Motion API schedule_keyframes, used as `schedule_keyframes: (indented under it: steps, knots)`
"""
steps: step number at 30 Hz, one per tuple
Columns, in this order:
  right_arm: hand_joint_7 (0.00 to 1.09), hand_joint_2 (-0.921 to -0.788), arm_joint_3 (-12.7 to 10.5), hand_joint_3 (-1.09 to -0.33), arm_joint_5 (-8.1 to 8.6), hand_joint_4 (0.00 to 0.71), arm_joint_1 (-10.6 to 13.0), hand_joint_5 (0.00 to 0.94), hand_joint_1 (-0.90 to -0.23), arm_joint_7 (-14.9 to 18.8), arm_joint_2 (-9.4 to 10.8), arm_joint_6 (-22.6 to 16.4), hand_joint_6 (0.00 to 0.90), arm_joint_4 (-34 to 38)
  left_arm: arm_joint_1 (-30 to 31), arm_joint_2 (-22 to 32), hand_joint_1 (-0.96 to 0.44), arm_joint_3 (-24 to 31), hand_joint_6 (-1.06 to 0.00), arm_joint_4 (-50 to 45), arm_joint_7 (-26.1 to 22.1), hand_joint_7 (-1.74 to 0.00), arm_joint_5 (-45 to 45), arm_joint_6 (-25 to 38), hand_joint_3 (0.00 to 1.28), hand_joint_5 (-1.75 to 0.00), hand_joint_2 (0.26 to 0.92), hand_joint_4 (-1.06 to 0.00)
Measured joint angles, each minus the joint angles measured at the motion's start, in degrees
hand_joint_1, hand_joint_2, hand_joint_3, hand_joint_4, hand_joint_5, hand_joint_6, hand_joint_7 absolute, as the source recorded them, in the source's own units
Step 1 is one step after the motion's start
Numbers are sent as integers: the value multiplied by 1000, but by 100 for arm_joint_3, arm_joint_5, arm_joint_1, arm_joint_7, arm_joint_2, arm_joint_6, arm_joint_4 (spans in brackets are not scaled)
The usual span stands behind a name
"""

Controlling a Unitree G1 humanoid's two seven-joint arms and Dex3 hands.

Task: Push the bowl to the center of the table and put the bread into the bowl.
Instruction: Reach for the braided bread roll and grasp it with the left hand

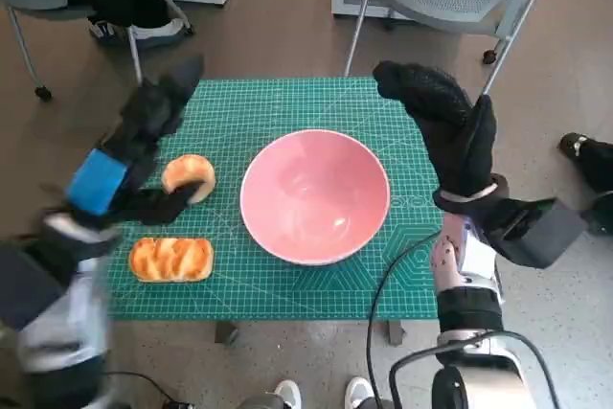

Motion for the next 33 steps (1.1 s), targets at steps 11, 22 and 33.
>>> schedule_keyframes:
  steps: [11, 22, 33]
  knots:
    - [13, -921, 34, -871, 1, 80, 29, 1, -707, -146, 37, 88, 171, -156, 1383, 712, -97, 261, -275, -2208, -69, -31, 1709, 2527, 7, -3, 634, -20]
    - [17, -921, 115, -871, 10, 84, 115, 2, -701, -203, 134, 260, 175, -156, 1611, 1103, -17, -462, -242, -2797, -265, -2, 2336, 3695, 15, 0, 662, -6]
    - [18, -921, 104, -871, 189, 84, 115, 2, -694, -120, 73, 384, 175, -146, 1420, 1611, 7, -1474, -188, -2689, -584, 0, 2725, 4316, 21, 1, 687, 1]
